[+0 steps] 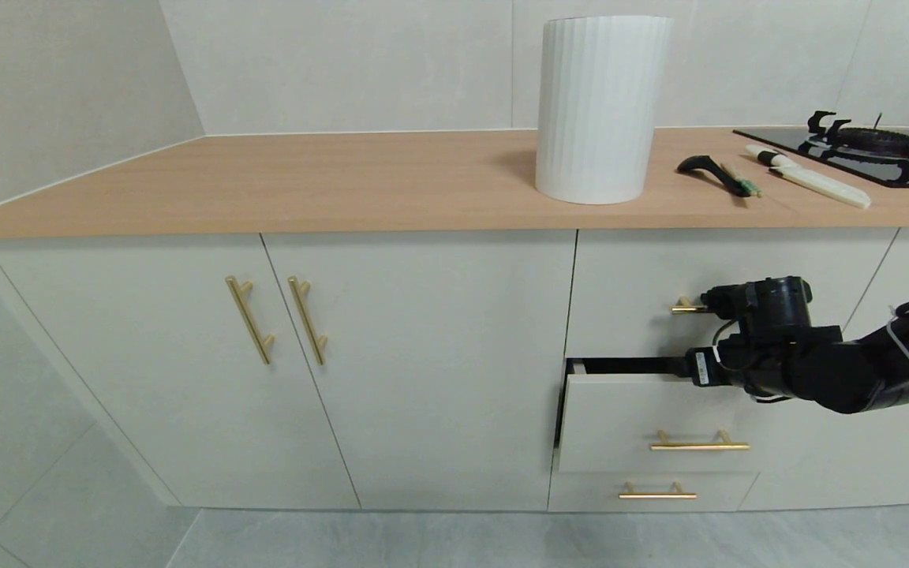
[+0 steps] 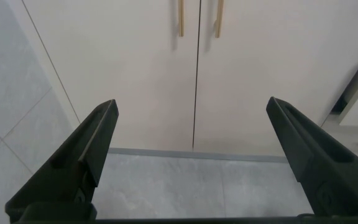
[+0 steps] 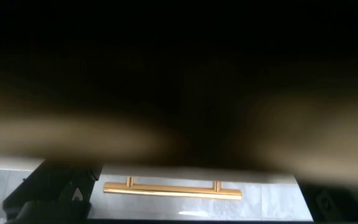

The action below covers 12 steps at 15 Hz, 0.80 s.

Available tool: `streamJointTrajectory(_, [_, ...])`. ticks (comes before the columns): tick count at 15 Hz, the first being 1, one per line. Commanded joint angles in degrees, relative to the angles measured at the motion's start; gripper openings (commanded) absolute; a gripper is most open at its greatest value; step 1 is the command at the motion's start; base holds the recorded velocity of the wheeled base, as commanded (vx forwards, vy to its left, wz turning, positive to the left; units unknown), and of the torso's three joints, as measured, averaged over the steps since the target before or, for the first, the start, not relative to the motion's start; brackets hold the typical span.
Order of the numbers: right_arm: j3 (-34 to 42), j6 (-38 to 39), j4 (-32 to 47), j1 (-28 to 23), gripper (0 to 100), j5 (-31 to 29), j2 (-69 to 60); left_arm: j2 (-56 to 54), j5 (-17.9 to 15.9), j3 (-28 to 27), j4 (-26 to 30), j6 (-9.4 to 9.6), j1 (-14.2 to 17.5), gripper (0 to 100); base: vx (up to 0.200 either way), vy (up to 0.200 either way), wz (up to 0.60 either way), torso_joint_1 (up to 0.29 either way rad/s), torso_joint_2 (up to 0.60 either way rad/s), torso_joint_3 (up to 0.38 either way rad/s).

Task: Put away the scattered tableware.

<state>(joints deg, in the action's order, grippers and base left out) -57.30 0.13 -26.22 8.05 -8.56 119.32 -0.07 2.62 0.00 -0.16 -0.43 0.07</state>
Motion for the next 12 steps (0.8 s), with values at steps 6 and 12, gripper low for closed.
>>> streamJointTrajectory(6, [0.17, -0.31, 8.64, -0.05, 100, 0.21, -4.54, 0.07, 0.02, 0.00, -0.02, -0.01, 0.01, 100, 0.000, 0.000, 0.00, 0.000, 0.00, 0.000])
streamJointTrajectory(12, [-2.73, -3.56, 32.37, -0.05, 100, 0.47, -13.33, 0.07, 0.02, 0.00, -0.02, -0.01, 0.01, 100, 0.000, 0.000, 0.00, 0.000, 0.00, 0.000])
